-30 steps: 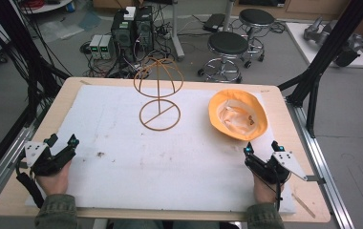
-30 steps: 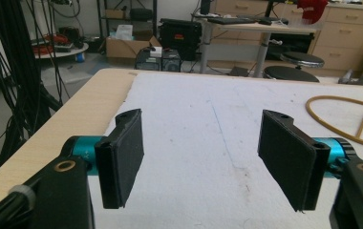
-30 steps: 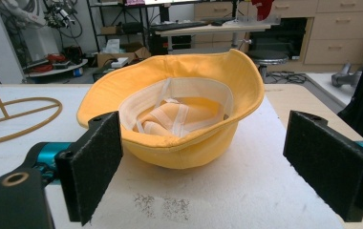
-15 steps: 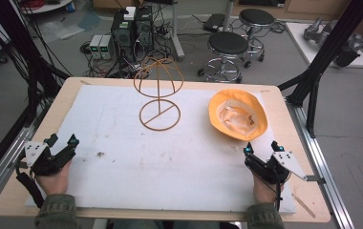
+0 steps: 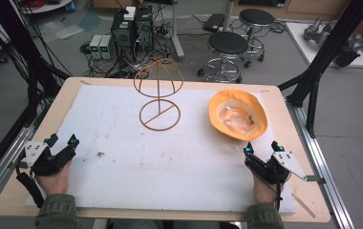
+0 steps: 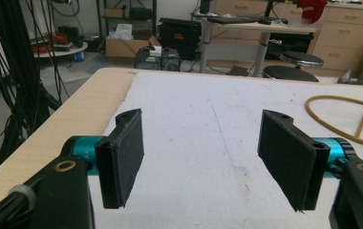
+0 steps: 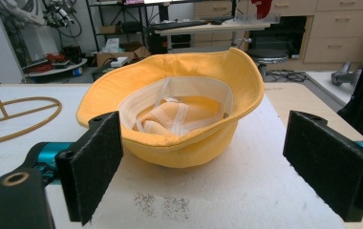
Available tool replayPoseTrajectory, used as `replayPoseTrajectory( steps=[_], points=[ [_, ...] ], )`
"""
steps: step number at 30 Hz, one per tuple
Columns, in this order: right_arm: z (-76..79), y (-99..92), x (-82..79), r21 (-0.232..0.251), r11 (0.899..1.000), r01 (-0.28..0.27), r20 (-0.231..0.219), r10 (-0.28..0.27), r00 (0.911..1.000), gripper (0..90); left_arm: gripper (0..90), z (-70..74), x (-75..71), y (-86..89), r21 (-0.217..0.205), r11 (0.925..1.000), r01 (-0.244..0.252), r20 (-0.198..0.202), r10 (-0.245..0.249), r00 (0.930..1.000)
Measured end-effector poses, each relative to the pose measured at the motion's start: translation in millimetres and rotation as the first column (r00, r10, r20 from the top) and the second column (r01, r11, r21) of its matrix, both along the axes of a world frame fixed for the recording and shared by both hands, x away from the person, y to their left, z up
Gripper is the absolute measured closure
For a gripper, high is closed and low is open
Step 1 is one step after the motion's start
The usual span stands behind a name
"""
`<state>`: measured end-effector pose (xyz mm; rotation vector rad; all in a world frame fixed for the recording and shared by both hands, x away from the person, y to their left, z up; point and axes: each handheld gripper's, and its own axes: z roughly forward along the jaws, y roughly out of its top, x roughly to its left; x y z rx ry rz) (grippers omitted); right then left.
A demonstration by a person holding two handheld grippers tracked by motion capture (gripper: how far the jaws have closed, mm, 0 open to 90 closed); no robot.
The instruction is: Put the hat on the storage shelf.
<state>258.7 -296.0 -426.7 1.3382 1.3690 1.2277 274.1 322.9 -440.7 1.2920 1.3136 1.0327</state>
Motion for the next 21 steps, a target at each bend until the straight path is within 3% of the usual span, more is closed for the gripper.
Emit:
replayPoseTrajectory(
  steps=[4, 8, 14, 17, 21],
  points=[
    [3.0, -2.3, -0.6, -0.001, 1.0, 0.026, 0.016, -0.026, 0.9995, 13.3, 32.8, 0.0, 0.2, 0.0, 0.001, 1.0, 0.001, 0.0, -0.001, 1.0],
    [10.6, -2.9, 0.2, 0.004, 1.0, 0.017, 0.021, -0.017, 0.9996, 13.2, 32.9, 0.1, 0.2, -0.6, -0.007, 1.0, 0.005, -0.001, -0.005, 1.0],
    [28.0, -4.1, -0.8, -0.063, 0.998, 0.023, 0.075, -0.018, 0.9971, 13.0, 32.9, 0.4, -0.5, -0.6, -0.019, 0.9998, 0.009, 0.0, -0.009, 1.0],
    [38.9, -9.4, 3.5, -0.047, 0.998, 0.032, 0.078, -0.029, 0.9966, 13.0, 32.9, 0.3, 0.2, -1.4, -0.032, 0.9995, 0.008, 0.005, -0.008, 1.0],
    [51.9, -14.8, 10.5, -0.02, 0.998, 0.067, 0.049, -0.066, 0.9966, 12.8, 33.0, 0.1, 1.2, -2.7, -0.036, 0.9993, 0.011, 0.004, -0.011, 0.9999]
  ],
)
